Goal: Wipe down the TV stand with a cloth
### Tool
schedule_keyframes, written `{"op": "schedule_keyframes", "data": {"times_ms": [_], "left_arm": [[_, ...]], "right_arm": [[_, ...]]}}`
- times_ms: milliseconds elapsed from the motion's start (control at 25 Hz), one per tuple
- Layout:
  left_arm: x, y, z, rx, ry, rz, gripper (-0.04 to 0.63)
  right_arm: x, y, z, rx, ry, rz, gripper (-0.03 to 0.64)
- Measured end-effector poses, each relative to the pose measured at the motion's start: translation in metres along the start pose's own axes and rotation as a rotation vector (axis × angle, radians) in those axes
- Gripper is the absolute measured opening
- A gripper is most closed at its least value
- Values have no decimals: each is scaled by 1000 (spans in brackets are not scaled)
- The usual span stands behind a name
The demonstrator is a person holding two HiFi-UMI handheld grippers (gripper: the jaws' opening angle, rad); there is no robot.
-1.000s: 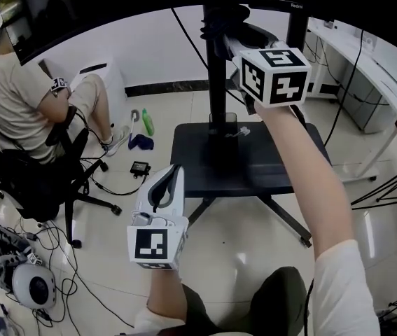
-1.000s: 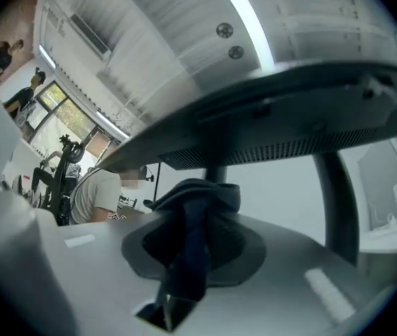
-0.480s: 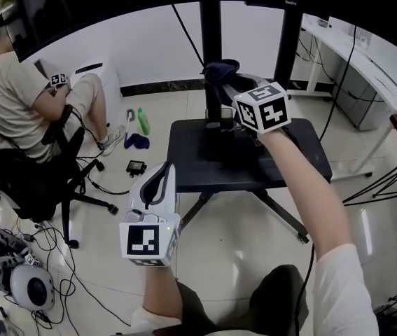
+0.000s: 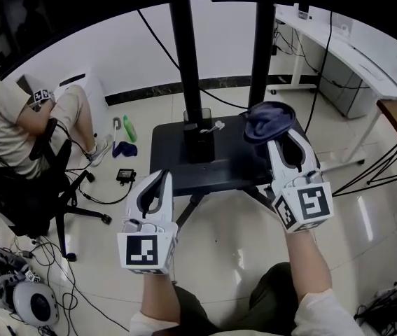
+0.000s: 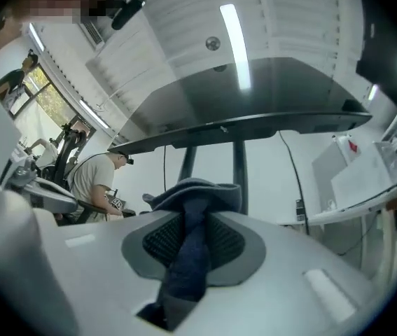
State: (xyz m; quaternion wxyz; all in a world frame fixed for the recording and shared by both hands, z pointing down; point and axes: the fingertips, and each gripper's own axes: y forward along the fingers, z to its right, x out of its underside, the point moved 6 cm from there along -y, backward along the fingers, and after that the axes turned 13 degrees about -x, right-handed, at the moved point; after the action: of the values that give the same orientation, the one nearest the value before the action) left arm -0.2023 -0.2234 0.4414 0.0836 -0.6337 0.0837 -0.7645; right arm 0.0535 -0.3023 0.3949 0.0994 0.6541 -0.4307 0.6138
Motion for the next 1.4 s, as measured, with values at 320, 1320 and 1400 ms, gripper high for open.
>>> {"op": "schedule_keyframes", "data": {"times_ms": [320, 1320, 1400], "left_arm": [[7, 23, 31, 64, -43, 133, 76], [-2, 22, 32, 61, -74, 69, 69], [-5, 20, 27, 50, -64, 43, 69]], "right_arm": [[-10, 48, 53, 44, -18, -62, 77], [116, 91, 89, 101, 178, -548, 78], [68, 70, 58, 57, 180, -411, 77]]}}
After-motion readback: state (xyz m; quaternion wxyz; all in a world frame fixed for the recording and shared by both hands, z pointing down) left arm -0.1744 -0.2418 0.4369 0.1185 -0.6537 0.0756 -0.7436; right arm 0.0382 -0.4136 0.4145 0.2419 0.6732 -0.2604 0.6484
